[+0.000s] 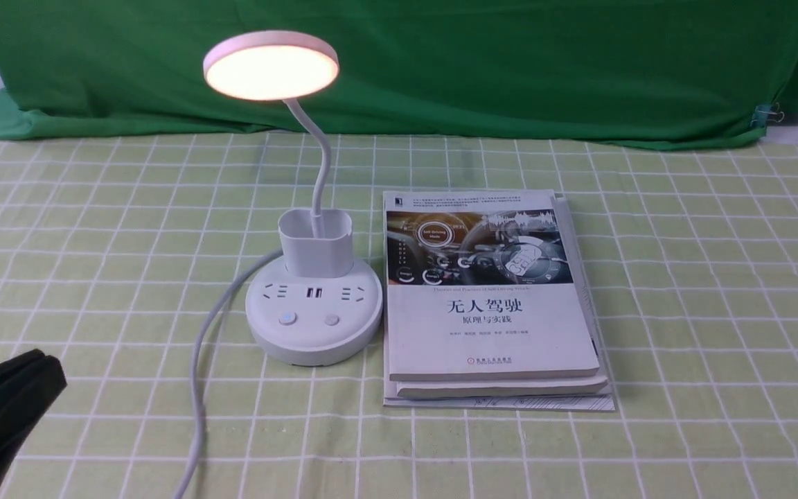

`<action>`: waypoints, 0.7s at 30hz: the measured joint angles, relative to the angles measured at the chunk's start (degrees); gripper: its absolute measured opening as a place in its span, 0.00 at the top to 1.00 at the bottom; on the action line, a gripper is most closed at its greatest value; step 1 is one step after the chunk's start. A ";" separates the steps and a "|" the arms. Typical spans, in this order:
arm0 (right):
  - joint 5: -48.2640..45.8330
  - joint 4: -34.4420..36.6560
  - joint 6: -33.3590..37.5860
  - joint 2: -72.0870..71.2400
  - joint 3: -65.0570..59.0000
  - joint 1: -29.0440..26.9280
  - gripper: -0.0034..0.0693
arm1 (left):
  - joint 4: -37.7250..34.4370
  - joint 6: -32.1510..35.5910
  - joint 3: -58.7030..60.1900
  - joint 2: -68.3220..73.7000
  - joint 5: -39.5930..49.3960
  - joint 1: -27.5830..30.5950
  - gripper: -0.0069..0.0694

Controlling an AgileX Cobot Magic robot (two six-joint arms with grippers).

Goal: Turn on the table lamp on the green coffee tablecloth with your hand.

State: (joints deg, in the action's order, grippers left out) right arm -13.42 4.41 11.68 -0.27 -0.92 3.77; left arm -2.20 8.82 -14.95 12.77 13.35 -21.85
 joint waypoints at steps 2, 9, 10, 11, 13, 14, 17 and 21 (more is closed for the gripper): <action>0.00 0.00 0.00 0.00 0.00 0.00 0.62 | -0.39 0.19 2.90 -2.05 -0.84 3.88 0.90; 0.00 0.00 0.00 0.00 0.00 0.00 0.62 | -1.13 -3.15 14.51 -12.38 0.25 13.71 0.90; 0.06 0.00 0.00 0.00 0.00 0.00 0.62 | -1.20 -3.28 15.06 -12.61 0.79 14.50 0.90; 0.01 0.00 0.00 0.00 0.00 0.00 0.62 | -1.20 -3.28 15.22 -12.64 1.01 14.84 0.90; 0.01 0.00 0.00 0.00 0.00 0.00 0.62 | -1.20 -3.06 15.33 -12.71 1.19 15.38 0.90; 0.01 0.00 0.00 0.00 0.00 0.00 0.62 | -1.20 -2.54 15.33 -12.87 1.19 16.38 0.90; 0.01 0.00 0.00 0.00 0.00 0.00 0.62 | -1.30 -2.25 15.33 -12.87 0.99 17.33 0.90; 0.01 0.00 0.00 0.00 0.00 0.00 0.62 | -1.37 -2.19 15.33 -12.87 0.66 17.39 0.90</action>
State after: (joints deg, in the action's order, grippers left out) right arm -13.41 4.41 11.68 -0.27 -0.92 3.77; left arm -3.57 6.63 0.38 -0.10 14.01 -4.47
